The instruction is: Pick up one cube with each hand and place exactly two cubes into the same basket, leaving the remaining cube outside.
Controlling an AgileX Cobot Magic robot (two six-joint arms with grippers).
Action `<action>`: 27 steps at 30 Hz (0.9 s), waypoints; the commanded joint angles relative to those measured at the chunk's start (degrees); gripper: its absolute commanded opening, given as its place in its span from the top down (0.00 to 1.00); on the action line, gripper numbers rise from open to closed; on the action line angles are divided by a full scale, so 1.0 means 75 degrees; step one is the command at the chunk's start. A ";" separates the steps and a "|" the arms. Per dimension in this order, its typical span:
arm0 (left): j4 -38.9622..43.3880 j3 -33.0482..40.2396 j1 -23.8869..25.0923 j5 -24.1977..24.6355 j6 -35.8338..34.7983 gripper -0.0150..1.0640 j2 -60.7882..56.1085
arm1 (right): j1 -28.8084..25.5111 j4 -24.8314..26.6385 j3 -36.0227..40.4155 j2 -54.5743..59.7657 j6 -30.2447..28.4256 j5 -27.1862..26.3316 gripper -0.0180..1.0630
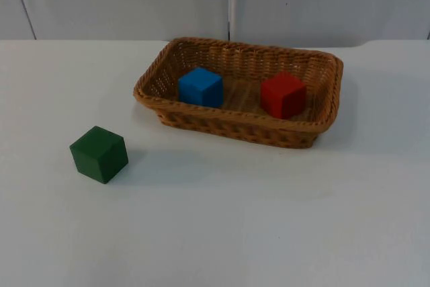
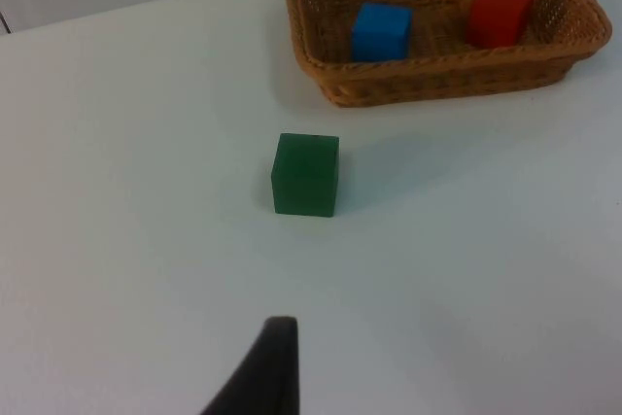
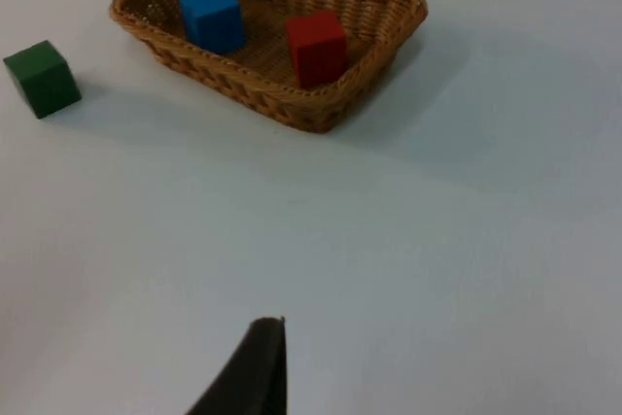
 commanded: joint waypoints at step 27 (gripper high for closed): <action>0.0055 0.0037 0.0011 0.0029 -0.0045 0.01 -0.0033 | -0.1684 -0.0006 0.0045 -0.0025 0.0025 -0.0084 0.01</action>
